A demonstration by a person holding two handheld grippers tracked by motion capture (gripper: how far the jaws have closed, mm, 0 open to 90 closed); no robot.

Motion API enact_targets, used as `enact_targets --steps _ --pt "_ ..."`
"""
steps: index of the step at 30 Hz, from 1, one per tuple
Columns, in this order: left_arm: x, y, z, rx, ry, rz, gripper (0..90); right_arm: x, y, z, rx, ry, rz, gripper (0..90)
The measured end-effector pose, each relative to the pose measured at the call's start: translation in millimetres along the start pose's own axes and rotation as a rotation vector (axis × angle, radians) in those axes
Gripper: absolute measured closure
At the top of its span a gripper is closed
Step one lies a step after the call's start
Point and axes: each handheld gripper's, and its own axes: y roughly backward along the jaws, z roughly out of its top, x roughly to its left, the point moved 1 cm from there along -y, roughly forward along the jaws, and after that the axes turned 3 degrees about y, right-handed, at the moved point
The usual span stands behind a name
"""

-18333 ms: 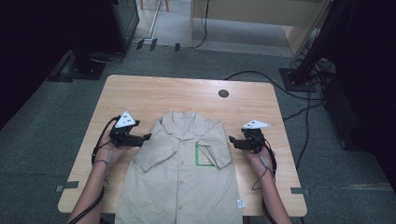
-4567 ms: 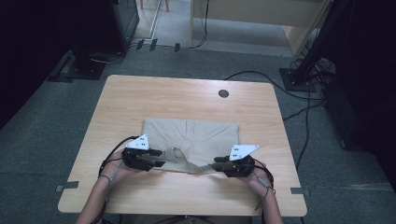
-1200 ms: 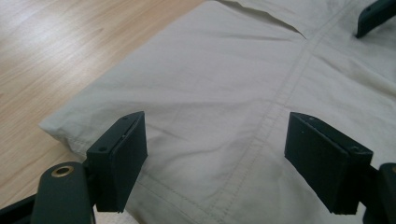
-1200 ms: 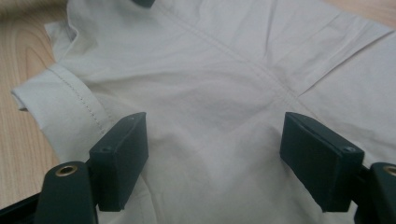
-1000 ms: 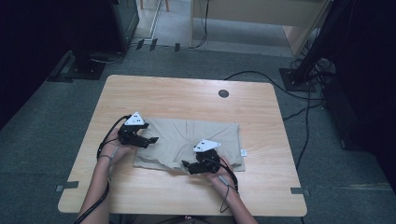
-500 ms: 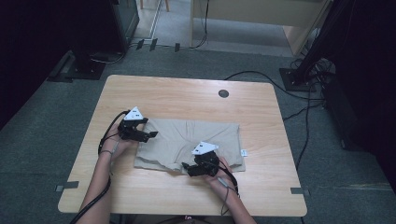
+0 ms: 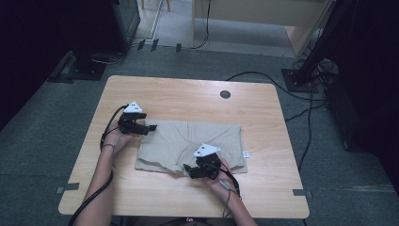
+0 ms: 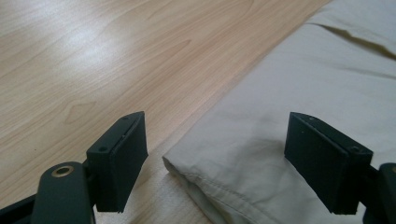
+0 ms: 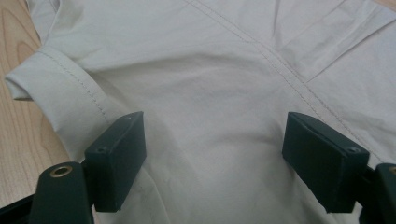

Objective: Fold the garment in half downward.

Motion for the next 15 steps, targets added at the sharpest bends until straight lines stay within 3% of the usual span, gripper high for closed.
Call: enact_targets --steps 15 --pt "5.8 -5.2 -5.6 0.02 0.008 0.003 21.3 1.1 0.7 -0.6 0.0 -0.01 -0.009 21.0"
